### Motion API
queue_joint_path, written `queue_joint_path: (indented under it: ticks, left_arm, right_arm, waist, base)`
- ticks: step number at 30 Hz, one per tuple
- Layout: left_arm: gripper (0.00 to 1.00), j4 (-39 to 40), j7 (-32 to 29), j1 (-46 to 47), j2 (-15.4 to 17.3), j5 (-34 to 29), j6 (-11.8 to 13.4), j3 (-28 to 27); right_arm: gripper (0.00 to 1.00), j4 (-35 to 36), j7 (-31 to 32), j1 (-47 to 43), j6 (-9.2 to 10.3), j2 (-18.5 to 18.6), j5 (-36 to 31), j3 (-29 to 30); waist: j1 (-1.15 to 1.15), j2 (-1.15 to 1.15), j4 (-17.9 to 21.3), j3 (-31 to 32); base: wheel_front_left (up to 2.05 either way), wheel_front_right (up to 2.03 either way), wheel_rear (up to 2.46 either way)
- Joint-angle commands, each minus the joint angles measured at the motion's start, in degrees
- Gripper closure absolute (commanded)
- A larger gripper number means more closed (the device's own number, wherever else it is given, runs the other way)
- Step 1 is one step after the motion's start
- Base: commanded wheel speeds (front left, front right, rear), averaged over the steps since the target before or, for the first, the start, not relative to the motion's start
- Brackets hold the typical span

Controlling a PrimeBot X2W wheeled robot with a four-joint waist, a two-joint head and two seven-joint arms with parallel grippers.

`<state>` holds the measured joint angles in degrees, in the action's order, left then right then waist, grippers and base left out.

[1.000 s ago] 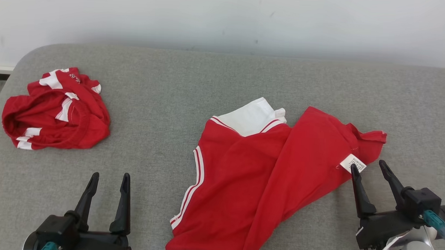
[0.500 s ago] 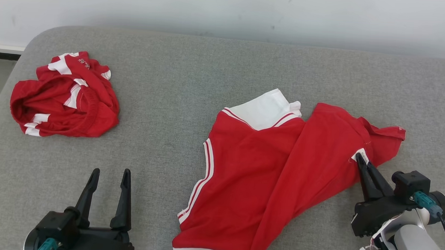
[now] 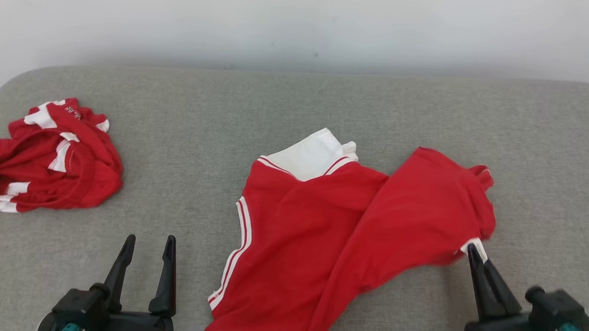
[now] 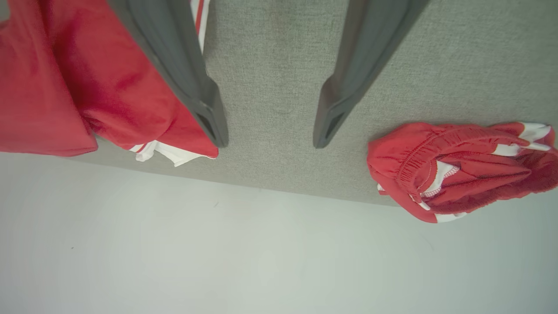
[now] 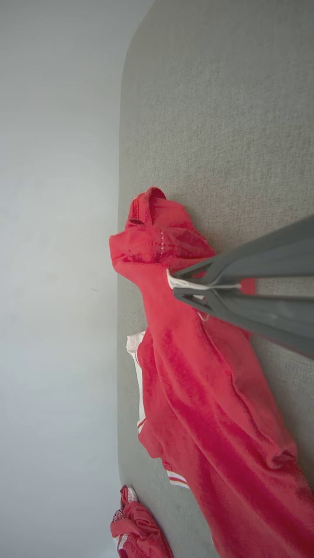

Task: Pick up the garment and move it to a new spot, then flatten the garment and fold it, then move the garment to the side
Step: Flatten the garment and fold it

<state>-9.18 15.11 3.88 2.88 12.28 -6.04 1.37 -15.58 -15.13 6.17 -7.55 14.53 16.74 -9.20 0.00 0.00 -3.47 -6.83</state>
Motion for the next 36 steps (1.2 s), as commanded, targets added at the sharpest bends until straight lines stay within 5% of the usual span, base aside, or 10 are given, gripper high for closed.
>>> queue_joint_path:
  ticks: [1,15,16,17,36]
  left_arm:
    - [0.0,-0.15,0.07,-0.74,0.02,0.15,0.16,0.06]
    - [0.0,-1.31,0.07,-1.15,0.01,0.11,-0.21,-0.45]
    - [0.0,-1.41,0.07,-1.19,0.01,0.08,-0.22,-0.39]
    - [0.0,-1.47,0.07,-1.25,0.01,0.04,-0.23,-0.32]
    - [0.0,-1.0,0.06,-2.78,0.02,-1.38,-0.56,-2.13]
  right_arm:
    - [1.0,1.73,-0.02,-2.37,0.13,-0.65,-0.35,0.77]
    - [1.0,10.18,1.85,-16.11,0.13,-6.08,2.21,6.42]
    - [0.63,10.31,1.77,-16.16,0.13,-6.15,1.63,6.49]
    - [0.0,10.36,1.76,-15.99,0.13,-6.33,1.4,6.47]
    - [0.0,11.9,-0.06,-8.52,0.13,-7.46,-4.55,5.38]
  waist:
    - [0.0,0.0,1.36,0.7]
    - [0.0,0.0,3.66,0.45]
    - [0.0,0.0,3.77,0.57]
    - [0.0,0.0,3.86,0.72]
    - [0.0,0.0,4.4,3.54]
  base:
    - [0.0,0.0,0.0]
    - [0.0,0.0,0.0]
    - [0.0,0.0,0.0]
    - [0.0,0.0,0.0]
    - [0.0,0.0,0.0]
